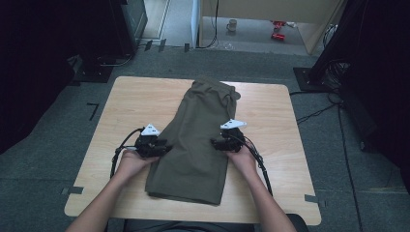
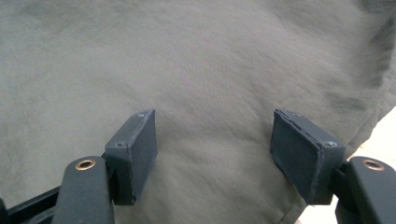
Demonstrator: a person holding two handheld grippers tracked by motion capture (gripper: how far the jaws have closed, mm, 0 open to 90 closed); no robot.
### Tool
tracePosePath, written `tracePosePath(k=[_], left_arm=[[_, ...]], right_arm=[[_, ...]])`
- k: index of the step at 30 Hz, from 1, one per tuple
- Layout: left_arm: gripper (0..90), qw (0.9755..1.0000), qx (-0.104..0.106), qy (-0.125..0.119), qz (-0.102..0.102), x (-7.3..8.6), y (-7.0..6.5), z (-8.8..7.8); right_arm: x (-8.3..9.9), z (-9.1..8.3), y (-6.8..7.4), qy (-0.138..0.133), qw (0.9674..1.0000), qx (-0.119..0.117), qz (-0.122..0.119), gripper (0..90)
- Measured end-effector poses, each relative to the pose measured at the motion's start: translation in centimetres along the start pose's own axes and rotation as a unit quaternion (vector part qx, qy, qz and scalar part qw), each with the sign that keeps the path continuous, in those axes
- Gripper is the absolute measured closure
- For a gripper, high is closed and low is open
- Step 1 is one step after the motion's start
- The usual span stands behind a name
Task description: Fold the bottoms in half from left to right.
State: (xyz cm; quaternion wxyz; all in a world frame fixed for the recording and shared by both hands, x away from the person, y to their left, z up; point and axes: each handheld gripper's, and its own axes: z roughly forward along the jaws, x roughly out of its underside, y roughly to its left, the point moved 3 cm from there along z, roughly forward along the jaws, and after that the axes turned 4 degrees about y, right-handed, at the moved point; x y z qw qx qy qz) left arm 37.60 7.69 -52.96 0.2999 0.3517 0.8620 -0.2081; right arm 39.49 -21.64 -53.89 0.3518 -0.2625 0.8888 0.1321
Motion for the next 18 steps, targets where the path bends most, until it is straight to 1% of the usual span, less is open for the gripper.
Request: tracePosePath(k=[1,4,6,9,12,15,18], left_arm=[[58.4,1.0,-0.004,-0.001,0.002,0.1,-0.3,0.0],[56.9,0.9997,-0.015,0.007,0.018,0.4,-1.1,-0.2],[56.5,0.9995,-0.017,0.011,0.022,0.5,-1.5,-0.3],[56.4,0.9995,-0.019,0.008,0.024,0.8,-2.0,-0.4],[56.0,0.9996,-0.015,0.008,0.024,1.0,-2.3,-0.5],[55.8,0.9998,-0.01,0.005,0.015,1.3,-2.6,-0.7],[55.5,0.9998,-0.008,0.006,0.015,1.8,-3.1,-1.1]], right_arm=[[0.1,0.0,0.0,-0.001,1.0,0.0,-0.001,31.3],[0.3,-0.1,0.1,-0.005,1.0,0.002,-0.002,31.2],[0.4,-0.2,0.2,-0.007,1.0,0.005,-0.001,31.1],[0.6,-0.3,0.4,-0.009,0.9999,0.008,-0.001,31.0],[0.7,-0.5,0.5,-0.008,0.9999,0.007,-0.003,31.5],[0.8,-0.6,0.7,-0.006,1.0,0.006,-0.004,31.7],[1.0,-0.8,0.9,-0.007,0.9999,0.005,-0.006,31.8]])
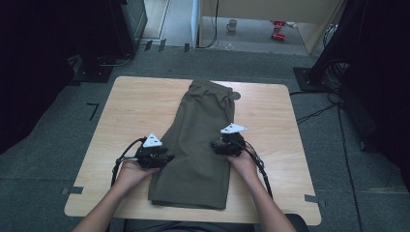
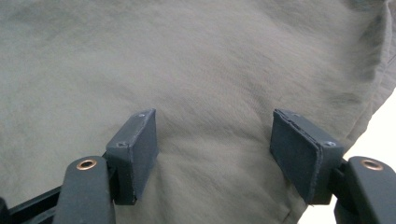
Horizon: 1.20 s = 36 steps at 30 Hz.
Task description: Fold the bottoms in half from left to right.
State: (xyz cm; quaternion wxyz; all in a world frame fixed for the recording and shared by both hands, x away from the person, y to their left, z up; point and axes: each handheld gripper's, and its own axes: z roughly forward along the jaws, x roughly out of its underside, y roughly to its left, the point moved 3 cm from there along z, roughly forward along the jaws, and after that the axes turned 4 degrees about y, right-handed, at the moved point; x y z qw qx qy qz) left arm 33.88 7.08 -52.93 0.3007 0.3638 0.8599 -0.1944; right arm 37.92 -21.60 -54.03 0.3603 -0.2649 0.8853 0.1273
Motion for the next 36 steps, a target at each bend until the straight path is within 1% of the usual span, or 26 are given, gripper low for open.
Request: tracePosePath(k=[2,6,9,11,14,17,21,22,26,27,30,32,36], left_arm=[[55.0,1.0,0.003,0.003,-0.001,0.2,-0.4,-0.2],[53.9,0.9999,0.007,0.011,0.006,0.8,-1.4,-0.7],[53.3,0.9998,0.012,0.015,0.008,1.2,-2.0,-1.0],[52.7,0.9998,0.014,0.015,0.007,1.5,-2.4,-1.2],[51.3,0.9997,0.017,0.013,0.012,2.0,-3.0,-1.5],[50.7,0.9995,0.021,0.018,0.013,2.3,-3.6,-1.8],[49.6,0.9994,0.022,0.02,0.015,2.8,-4.3,-2.1],[49.3,0.9994,0.022,0.02,0.015,3.0,-4.4,-2.2],[48.3,0.9991,0.03,0.024,0.016,3.5,-5.1,-2.7],[48.2,0.9991,0.031,0.024,0.016,3.6,-5.2,-2.8],[47.8,0.9988,0.036,0.027,0.017,4.1,-5.7,-3.2],[47.5,0.9986,0.041,0.028,0.015,4.5,-6.1,-3.4],[47.0,0.9982,0.051,0.027,0.016,5.2,-6.6,-3.9]], right_arm=[[0.1,-0.2,0.2,0.002,1.0,-0.001,-0.003,31.8],[0.4,-0.4,0.7,0.001,1.0,-0.006,-0.007,31.8],[0.7,-0.7,1.0,0.007,0.9999,-0.009,-0.012,31.8],[0.8,-0.9,1.2,0.007,0.9998,-0.011,-0.015,31.8],[1.1,-1.1,1.5,0.008,0.9997,-0.014,-0.018,31.8],[1.4,-1.4,1.8,0.006,0.9996,-0.016,-0.021,31.8],[1.6,-1.7,2.3,0.01,0.9995,-0.017,-0.024,31.8],[1.7,-1.7,2.5,0.008,0.9995,-0.019,-0.025,31.8],[2.1,-2.1,3.0,0.009,0.9994,-0.022,-0.027,32.6],[2.2,-2.2,3.1,0.009,0.9992,-0.023,-0.031,32.9],[2.5,-2.5,3.6,0.014,0.9991,-0.025,-0.032,32.9],[2.8,-2.8,3.9,0.014,0.9989,-0.028,-0.036,32.9],[3.4,-3.5,4.4,0.02,0.9984,-0.034,-0.041,33.1]])
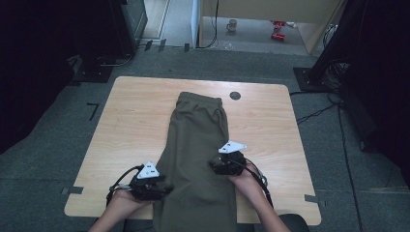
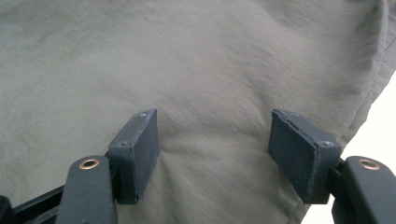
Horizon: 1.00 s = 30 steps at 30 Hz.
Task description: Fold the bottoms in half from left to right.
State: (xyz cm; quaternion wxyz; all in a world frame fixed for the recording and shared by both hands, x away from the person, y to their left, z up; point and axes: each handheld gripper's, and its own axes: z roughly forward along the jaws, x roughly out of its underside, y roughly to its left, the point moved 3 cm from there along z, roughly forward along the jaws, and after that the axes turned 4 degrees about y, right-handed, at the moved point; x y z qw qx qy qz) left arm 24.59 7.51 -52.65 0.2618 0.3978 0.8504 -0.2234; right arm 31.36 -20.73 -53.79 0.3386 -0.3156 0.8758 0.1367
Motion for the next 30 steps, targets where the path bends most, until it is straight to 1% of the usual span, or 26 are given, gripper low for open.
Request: tracePosePath(k=[3,6,8,10,11,12,14,16,18,20,22,23,25,27,29,30], left_arm=[[46.8,1.0,0.0,0.006,0.004,0.3,-0.2,-0.3],[46.8,1.0,-0.003,0.003,0.005,0.2,0.0,-0.5],[46.6,0.9999,-0.008,-0.005,0.001,0.0,0.4,-0.8],[45.3,0.9999,-0.012,-0.012,-0.001,-0.2,0.8,-0.9],[45.3,0.9996,-0.02,-0.019,0.0,-0.5,1.3,-1.1],[45.1,0.9995,-0.022,-0.021,0.0,-0.6,1.5,-1.2],[46.0,0.9993,-0.028,-0.024,-0.001,-1.0,2.0,-1.4],[47.6,0.999,-0.03,-0.032,-0.002,-1.5,2.7,-1.7],[48.3,0.9985,-0.036,-0.04,-0.001,-1.8,3.4,-1.8],[48.3,0.9982,-0.04,-0.043,-0.011,-2.1,4.5,-1.7],[48.1,0.998,-0.044,-0.042,-0.019,-2.2,5.3,-1.6],[46.5,0.9978,-0.046,-0.041,-0.024,-2.2,5.6,-1.6],[41.8,0.9978,-0.043,-0.034,-0.035,-2.4,6.2,-1.4],[42.1,0.9978,-0.044,-0.037,-0.033,-2.7,6.6,-1.1],[41.6,0.9981,-0.045,-0.032,-0.026,-3.2,7.1,-0.9],[42.0,0.9982,-0.043,-0.034,-0.026,-3.4,7.2,-0.7]], right_arm=[[0.4,-0.5,0.5,0.003,1.0,-0.002,-0.003,33.7],[0.5,-0.7,0.6,0.011,0.9999,-0.002,-0.004,35.9],[0.2,-0.7,0.5,0.015,0.9999,-0.005,0.002,37.1],[-0.2,-0.7,0.4,0.014,0.9997,-0.011,0.015,36.5],[-0.4,-0.8,0.3,0.009,0.9997,-0.011,0.018,36.5],[-0.7,-1.0,0.3,0.0,0.9998,-0.008,0.018,36.7],[-1.0,-1.1,0.2,-0.009,0.9998,-0.006,0.018,37.1],[-1.2,-1.2,-0.2,-0.019,0.9995,-0.005,0.023,37.8],[-1.5,-1.1,-0.5,-0.016,0.9995,-0.007,0.027,37.6],[-1.8,-1.0,-0.9,-0.016,0.9996,-0.001,0.024,37.9],[-2.1,-1.0,-1.3,-0.018,0.9994,0.0,0.029,37.9],[-2.1,-1.0,-1.4,-0.023,0.9992,0.0,0.033,38.4],[-2.1,-0.9,-1.8,-0.024,0.9991,0.001,0.035,38.8],[-2.1,-0.7,-2.2,-0.026,0.9989,0.001,0.04,39.4],[-2.1,-0.6,-2.5,-0.028,0.9985,0.0,0.046,39.7],[-2.3,-0.4,-2.8,-0.018,0.9985,-0.001,0.051,38.8]])
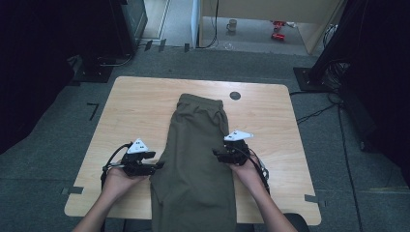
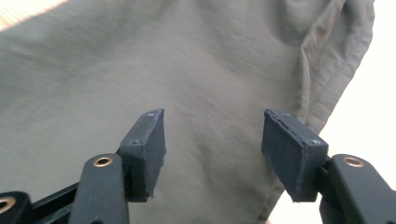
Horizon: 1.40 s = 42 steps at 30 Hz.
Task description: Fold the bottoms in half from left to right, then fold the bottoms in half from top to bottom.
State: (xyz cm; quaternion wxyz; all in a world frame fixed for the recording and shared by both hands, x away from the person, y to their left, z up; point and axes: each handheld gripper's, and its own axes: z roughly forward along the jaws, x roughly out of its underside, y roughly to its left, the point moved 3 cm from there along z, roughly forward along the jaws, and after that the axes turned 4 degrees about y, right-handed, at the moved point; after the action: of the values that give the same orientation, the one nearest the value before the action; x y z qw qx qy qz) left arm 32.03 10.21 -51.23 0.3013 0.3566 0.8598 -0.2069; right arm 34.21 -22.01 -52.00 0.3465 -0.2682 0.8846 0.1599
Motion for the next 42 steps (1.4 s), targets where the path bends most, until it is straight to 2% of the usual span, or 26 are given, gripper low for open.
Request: tracePosePath(k=[3,5,10,13,15,16,20,22,24,28,30,33,39,42], left_arm=[[42.6,0.9999,-0.007,-0.002,0.014,-0.8,0.5,0.4],[42.5,0.9999,-0.008,-0.005,0.014,-1.2,0.7,0.5],[43.1,0.9999,-0.007,-0.004,0.011,-2.5,1.5,1.3],[43.4,1.0,-0.003,0.001,0.007,-3.4,2.1,2.0],[44.3,0.9998,-0.014,0.005,0.015,-3.9,2.3,2.3],[44.3,0.9998,-0.012,0.004,0.017,-4.3,2.4,2.4],[44.9,1.0,0.001,-0.007,0.005,-5.6,3.2,2.7],[44.9,0.9999,0.008,-0.01,-0.001,-6.3,3.7,3.0],[44.7,0.9998,0.018,-0.01,-0.008,-6.8,4.2,3.5],[44.2,0.9999,0.011,-0.009,-0.01,-7.7,5.4,4.3],[43.8,0.9997,0.016,-0.013,-0.014,-8.2,5.9,4.7],[43.9,0.9998,0.011,-0.006,-0.015,-9.0,6.6,5.6],[44.0,0.9996,0.017,-0.003,-0.022,-10.0,7.2,6.8],[43.9,0.9998,0.013,0.009,-0.015,-10.4,7.6,7.4]], right_arm=[[-0.4,0.4,-0.6,0.003,1.0,0.006,-0.002,38.6],[-0.5,0.6,-1.0,-0.006,0.9999,0.012,-0.002,38.8],[-0.5,0.6,-2.0,-0.011,0.9998,0.008,0.017,38.1],[-1.2,0.6,-2.5,0.006,0.9997,0.016,0.016,34.4],[-1.8,0.4,-2.9,-0.003,0.9997,0.021,0.015,34.8],[-2.1,0.4,-3.1,-0.004,0.9996,0.019,0.018,34.7],[-2.4,0.7,-3.9,-0.017,0.9992,0.019,0.03,35.4],[-2.6,1.0,-4.3,0.0,0.9992,0.018,0.035,33.1],[-2.9,1.1,-4.6,0.002,0.9991,0.022,0.036,32.9],[-3.7,1.7,-5.3,0.0,0.9987,0.023,0.045,31.4],[-4.0,2.2,-5.6,-0.001,0.9986,0.027,0.046,31.3],[-4.7,3.0,-6.2,0.0,0.9984,0.029,0.049,31.2],[-5.7,3.8,-6.7,-0.006,0.9984,0.028,0.05,32.1],[-6.2,4.1,-6.9,-0.001,0.9986,0.03,0.043,33.4]])
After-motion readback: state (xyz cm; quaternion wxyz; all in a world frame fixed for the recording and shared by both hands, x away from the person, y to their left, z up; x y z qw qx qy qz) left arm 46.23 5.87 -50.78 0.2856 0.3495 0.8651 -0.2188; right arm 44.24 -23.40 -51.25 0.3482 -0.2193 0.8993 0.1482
